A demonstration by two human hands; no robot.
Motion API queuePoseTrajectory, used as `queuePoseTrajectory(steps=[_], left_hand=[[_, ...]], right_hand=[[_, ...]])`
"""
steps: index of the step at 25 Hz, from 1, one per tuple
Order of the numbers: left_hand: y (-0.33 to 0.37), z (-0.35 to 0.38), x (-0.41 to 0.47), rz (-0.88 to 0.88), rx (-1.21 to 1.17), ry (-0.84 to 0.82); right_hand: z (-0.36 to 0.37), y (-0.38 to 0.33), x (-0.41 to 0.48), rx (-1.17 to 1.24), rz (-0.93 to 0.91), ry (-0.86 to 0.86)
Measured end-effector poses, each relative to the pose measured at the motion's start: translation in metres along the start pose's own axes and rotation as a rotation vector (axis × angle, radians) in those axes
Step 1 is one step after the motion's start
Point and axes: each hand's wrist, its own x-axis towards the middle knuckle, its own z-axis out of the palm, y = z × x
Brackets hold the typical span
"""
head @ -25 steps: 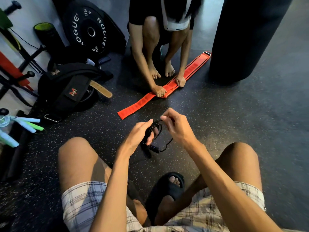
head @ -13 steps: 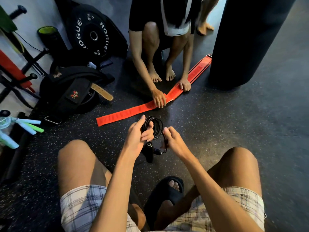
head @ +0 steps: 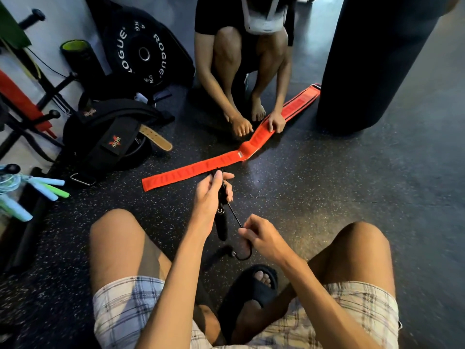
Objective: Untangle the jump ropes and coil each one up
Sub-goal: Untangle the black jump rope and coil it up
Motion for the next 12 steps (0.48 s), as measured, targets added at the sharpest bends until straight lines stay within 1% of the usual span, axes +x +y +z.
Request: queuePoseTrajectory(steps=[3,5,8,12], left_hand=[[-0.005,0.003,-0.001,0.063,0.223,0.055],[-0.009,0.007,-0.002,0.099,0.337,0.046],[-0.013,0.006,-0.004,0.119,0.538,-0.015],[-0.012,0.000,-0.005,0.038,0.787,-0.166]], right_hand=[[-0.004,-0.010,-0.008,0.050,-0.008,-0.061],[-0.006,-0.016,-0.011,0.071,-0.013,-0.100],[-0.009,-0.028,-0.014,0.127,-0.032,-0.128],[-0.016,-0.042,-0.013,0.175,-0.003,-0.133]])
